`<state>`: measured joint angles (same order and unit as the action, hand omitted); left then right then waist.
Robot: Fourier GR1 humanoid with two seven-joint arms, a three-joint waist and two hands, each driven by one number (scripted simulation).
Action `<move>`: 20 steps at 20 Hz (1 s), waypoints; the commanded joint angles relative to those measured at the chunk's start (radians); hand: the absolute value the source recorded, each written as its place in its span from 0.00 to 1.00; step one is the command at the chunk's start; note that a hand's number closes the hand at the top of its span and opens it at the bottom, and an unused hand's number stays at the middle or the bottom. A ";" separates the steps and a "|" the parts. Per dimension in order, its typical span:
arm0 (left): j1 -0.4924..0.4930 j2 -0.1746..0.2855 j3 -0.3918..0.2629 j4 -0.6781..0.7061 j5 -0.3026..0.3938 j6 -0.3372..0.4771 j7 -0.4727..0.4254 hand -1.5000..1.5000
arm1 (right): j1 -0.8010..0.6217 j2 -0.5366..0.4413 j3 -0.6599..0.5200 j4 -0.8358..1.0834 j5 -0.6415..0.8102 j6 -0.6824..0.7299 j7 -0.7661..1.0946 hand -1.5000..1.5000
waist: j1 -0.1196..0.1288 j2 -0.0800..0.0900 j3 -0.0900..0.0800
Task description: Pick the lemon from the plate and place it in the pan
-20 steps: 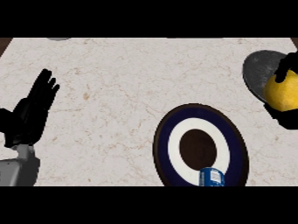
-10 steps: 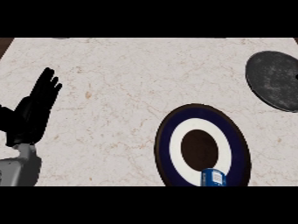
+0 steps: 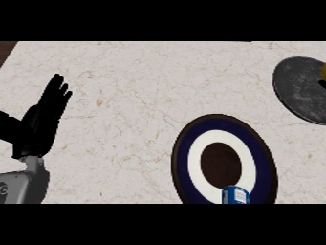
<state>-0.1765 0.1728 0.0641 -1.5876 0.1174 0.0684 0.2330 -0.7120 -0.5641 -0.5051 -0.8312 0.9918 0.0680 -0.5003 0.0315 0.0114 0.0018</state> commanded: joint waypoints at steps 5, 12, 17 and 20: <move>-0.017 -0.015 -0.026 -0.044 -0.019 0.017 0.041 0.50 | -0.096 -0.034 0.008 0.402 0.053 -0.221 -0.157 1.00 | 0.019 0.006 0.002; -0.027 -0.012 -0.008 -0.002 -0.006 -0.001 0.007 0.50 | -0.134 -0.059 -0.027 0.574 0.060 -0.153 0.029 0.00 | 0.031 0.015 0.002; -0.061 0.013 0.027 0.057 0.017 -0.031 -0.005 0.50 | -0.136 -0.087 -0.034 0.633 0.044 -0.101 -0.074 0.00 | 0.021 0.016 0.003; -0.020 0.017 0.029 0.007 0.030 -0.042 -0.011 0.50 | -0.144 -0.126 -0.113 0.634 -0.040 -0.068 -0.153 0.00 | 0.031 0.015 0.004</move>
<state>-0.2057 0.1682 0.0644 -1.5769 0.1199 0.0511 0.2304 -0.8481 -0.6587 -0.5611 -0.2231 1.0124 -0.0368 -0.5839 0.0595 0.0270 0.0054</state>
